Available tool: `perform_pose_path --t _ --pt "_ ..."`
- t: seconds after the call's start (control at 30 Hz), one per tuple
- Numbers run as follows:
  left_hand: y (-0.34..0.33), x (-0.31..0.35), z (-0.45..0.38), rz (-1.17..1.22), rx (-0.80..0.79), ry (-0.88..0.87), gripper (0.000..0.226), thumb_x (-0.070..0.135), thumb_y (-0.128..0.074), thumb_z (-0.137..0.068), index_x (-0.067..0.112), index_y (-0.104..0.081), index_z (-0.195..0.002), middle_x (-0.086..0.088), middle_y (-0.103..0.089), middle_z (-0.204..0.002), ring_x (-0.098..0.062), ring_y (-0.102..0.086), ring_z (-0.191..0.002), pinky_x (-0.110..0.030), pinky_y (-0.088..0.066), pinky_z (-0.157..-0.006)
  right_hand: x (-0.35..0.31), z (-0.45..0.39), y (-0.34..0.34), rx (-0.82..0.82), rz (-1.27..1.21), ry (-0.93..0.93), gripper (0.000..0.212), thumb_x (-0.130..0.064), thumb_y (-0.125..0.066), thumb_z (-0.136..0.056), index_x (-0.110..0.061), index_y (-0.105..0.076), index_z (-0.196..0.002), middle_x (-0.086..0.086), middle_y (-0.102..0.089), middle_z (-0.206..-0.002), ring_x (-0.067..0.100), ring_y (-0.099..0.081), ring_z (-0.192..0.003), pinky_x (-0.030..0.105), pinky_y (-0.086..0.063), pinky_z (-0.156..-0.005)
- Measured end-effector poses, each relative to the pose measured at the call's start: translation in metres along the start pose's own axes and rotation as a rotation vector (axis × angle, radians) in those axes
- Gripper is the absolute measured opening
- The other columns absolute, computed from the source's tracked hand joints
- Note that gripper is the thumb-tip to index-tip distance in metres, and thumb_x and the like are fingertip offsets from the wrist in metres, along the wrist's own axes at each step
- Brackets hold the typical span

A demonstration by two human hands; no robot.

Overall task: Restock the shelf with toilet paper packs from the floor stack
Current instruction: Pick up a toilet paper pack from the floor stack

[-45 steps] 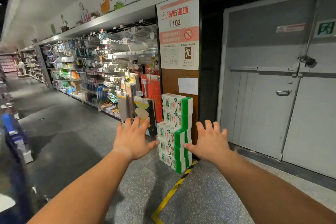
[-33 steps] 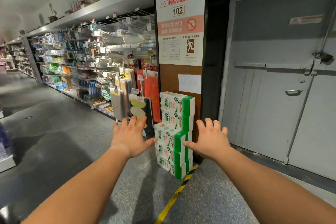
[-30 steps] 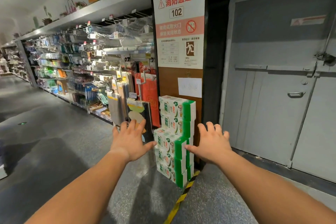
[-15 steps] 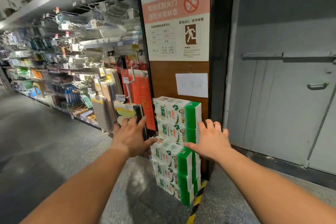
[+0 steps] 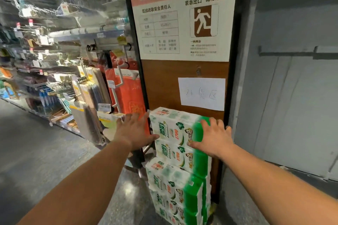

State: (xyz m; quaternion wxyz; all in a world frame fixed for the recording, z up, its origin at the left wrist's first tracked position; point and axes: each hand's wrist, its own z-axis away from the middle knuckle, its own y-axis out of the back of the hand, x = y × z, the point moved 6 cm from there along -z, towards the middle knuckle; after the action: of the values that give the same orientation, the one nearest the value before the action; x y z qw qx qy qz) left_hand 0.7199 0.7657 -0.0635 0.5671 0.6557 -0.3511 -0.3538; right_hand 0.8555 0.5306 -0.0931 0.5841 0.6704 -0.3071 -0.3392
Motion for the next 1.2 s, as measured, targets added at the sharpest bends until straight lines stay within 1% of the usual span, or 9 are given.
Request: perform_pose_path --t 0.17,0.43,0.67,0.73,0.93,1.0,1.07,1.13,1.2 --pt "-0.05 -0.002 -0.143 0.007 -0.049 -0.149 0.112 0.09 -0.051 -0.074 0.039 0.0 -0.16 -0.002 -0.009 -0.169 -0.033 -0.005 -0.155 -0.066 -0.006 -0.12 0.005 -0.106 -0.036 -0.052 -0.013 -0.089 0.118 -0.094 -0.05 -0.066 -0.028 -0.017 -0.158 0.011 -0.016 -0.165 0.038 -0.009 -0.152 0.065 -0.015 -0.118" --pt "-0.147 0.014 -0.33 -0.136 -0.281 -0.471 0.134 0.089 -0.063 -0.065 0.033 0.013 -0.16 0.002 0.015 -0.17 -0.028 0.017 -0.155 -0.066 0.005 -0.118 0.019 -0.234 -0.118 -0.229 -0.063 -0.291 0.127 -0.093 -0.057 -0.063 -0.032 -0.005 -0.16 0.009 0.006 -0.169 0.038 0.011 -0.154 0.068 0.001 -0.118" --pt "-0.233 0.03 -0.411 -0.179 -0.461 -0.643 0.15 0.083 -0.075 -0.058 0.03 0.026 -0.156 0.002 0.031 -0.164 -0.023 0.029 -0.151 -0.066 0.012 -0.119 0.035 -0.3 -0.183 -0.338 -0.042 -0.28 0.135 -0.09 -0.067 -0.059 -0.035 0.003 -0.16 0.012 0.015 -0.168 0.037 0.019 -0.152 0.069 0.007 -0.116" --pt "-0.251 0.034 -0.423 -0.221 -0.462 -0.686 0.153 0.086 -0.073 -0.056 0.029 0.03 -0.154 -0.002 0.033 -0.164 -0.026 0.028 -0.151 -0.065 0.012 -0.118 0.038 -0.311 -0.195 -0.349 0.001 -0.246 0.137 -0.091 -0.067 -0.057 -0.035 0.005 -0.16 0.011 0.017 -0.168 0.035 0.021 -0.152 0.067 0.009 -0.115" --pt "-0.269 0.038 -0.441 -0.178 -0.44 -0.711 0.146 0.084 -0.072 -0.062 0.033 0.029 -0.154 -0.006 0.023 -0.167 -0.033 0.014 -0.155 -0.057 0.007 -0.122 0.048 -0.327 -0.216 -0.38 0.031 -0.215 0.134 -0.09 -0.065 -0.059 -0.04 0.013 -0.157 0.009 0.024 -0.166 0.035 0.021 -0.152 0.062 0.011 -0.118" --pt "-0.265 0.041 -0.441 -0.175 -0.391 -0.724 0.141 0.082 -0.071 -0.065 0.033 0.023 -0.157 -0.006 0.008 -0.169 -0.034 0.004 -0.154 -0.056 0.002 -0.122 0.049 -0.33 -0.215 -0.371 0.037 -0.199 0.129 -0.087 -0.065 -0.063 -0.043 0.011 -0.156 0.01 0.015 -0.168 0.036 0.009 -0.154 0.062 0.007 -0.119" --pt "-0.261 0.043 -0.439 -0.154 -0.375 -0.723 0.137 0.078 -0.073 -0.067 0.032 0.017 -0.158 -0.007 -0.006 -0.166 -0.035 -0.004 -0.152 -0.055 -0.002 -0.122 0.049 -0.332 -0.21 -0.335 0.046 -0.175 0.121 -0.083 -0.066 -0.066 -0.045 0.005 -0.156 0.011 -0.003 -0.167 0.036 -0.007 -0.152 0.062 0.002 -0.12" --pt "-0.258 0.04 -0.433 -0.122 -0.383 -0.692 0.136 0.074 -0.076 -0.067 0.033 0.014 -0.159 -0.008 -0.011 -0.164 -0.036 -0.007 -0.151 -0.055 0.0 -0.122 0.048 -0.333 -0.206 -0.311 0.063 -0.131 0.117 -0.081 -0.065 -0.067 -0.045 0.0 -0.157 0.011 -0.015 -0.162 0.035 -0.017 -0.147 0.062 -0.003 -0.121" --pt "-0.254 0.032 -0.424 -0.096 -0.381 -0.642 0.135 0.071 -0.078 -0.066 0.034 0.013 -0.159 -0.008 -0.013 -0.163 -0.035 -0.007 -0.15 -0.055 0.002 -0.122 0.045 -0.333 -0.205 -0.317 0.095 -0.068 0.115 -0.082 -0.062 -0.069 -0.043 0.0 -0.157 0.011 -0.017 -0.161 0.035 -0.018 -0.146 0.061 -0.004 -0.121"
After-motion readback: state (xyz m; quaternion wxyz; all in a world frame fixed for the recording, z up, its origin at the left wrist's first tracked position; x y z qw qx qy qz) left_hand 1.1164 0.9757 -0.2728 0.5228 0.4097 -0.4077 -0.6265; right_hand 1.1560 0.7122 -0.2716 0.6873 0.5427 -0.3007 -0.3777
